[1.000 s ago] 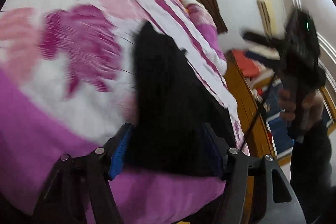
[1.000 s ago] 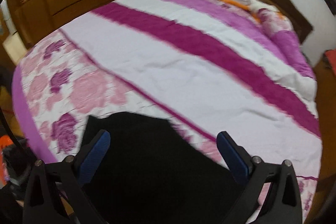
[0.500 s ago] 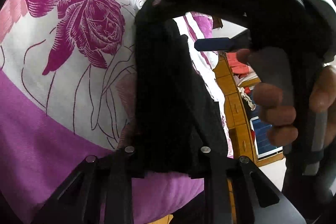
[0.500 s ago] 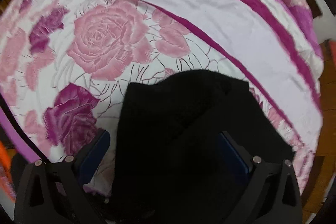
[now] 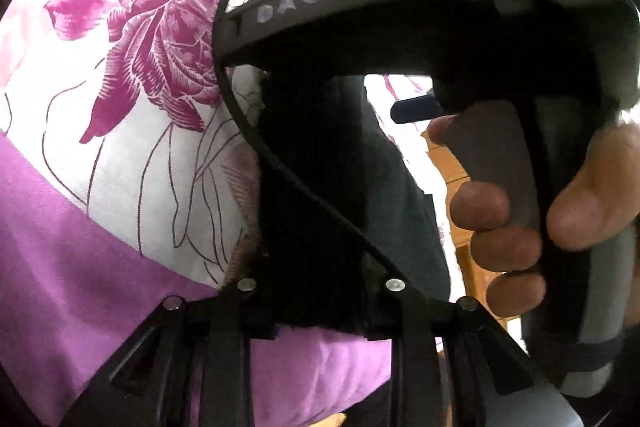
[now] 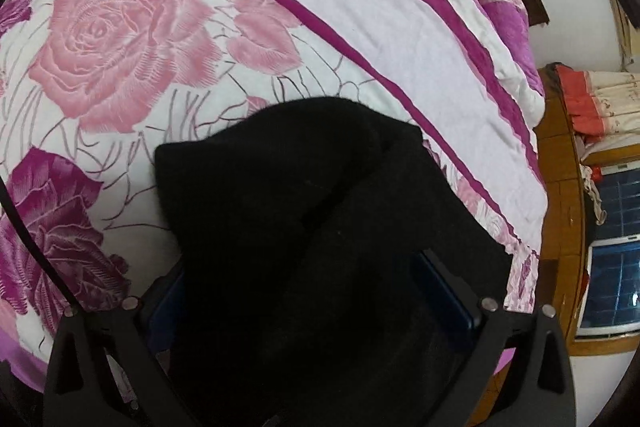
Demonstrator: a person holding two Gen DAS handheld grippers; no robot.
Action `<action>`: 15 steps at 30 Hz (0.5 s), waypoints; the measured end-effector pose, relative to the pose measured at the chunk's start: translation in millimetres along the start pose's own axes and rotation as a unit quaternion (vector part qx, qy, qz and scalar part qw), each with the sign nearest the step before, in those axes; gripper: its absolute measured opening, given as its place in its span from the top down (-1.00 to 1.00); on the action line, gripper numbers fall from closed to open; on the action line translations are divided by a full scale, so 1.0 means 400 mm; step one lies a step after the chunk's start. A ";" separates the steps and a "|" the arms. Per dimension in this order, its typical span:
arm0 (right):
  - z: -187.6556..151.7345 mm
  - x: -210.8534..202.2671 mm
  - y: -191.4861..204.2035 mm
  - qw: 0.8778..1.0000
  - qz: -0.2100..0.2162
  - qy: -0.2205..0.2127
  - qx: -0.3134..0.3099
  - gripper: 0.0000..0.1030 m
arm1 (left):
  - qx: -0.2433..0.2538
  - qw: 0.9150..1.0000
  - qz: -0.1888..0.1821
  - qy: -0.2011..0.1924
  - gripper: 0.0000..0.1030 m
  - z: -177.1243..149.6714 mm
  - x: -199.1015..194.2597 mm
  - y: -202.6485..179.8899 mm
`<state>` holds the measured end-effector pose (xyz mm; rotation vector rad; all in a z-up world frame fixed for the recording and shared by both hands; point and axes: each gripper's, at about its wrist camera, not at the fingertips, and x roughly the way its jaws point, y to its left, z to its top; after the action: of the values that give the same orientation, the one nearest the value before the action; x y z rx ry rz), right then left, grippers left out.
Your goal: Fold small clothes
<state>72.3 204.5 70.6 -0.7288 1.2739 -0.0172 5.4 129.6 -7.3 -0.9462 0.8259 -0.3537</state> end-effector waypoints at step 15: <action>-0.001 0.011 0.002 0.995 0.096 -0.012 -0.001 0.51 | 0.011 1.000 0.012 0.008 0.85 0.036 0.028 -0.016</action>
<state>73.0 203.4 66.5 -0.6052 1.3167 0.1489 24.0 127.5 -2.8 -0.9124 0.8451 -0.3490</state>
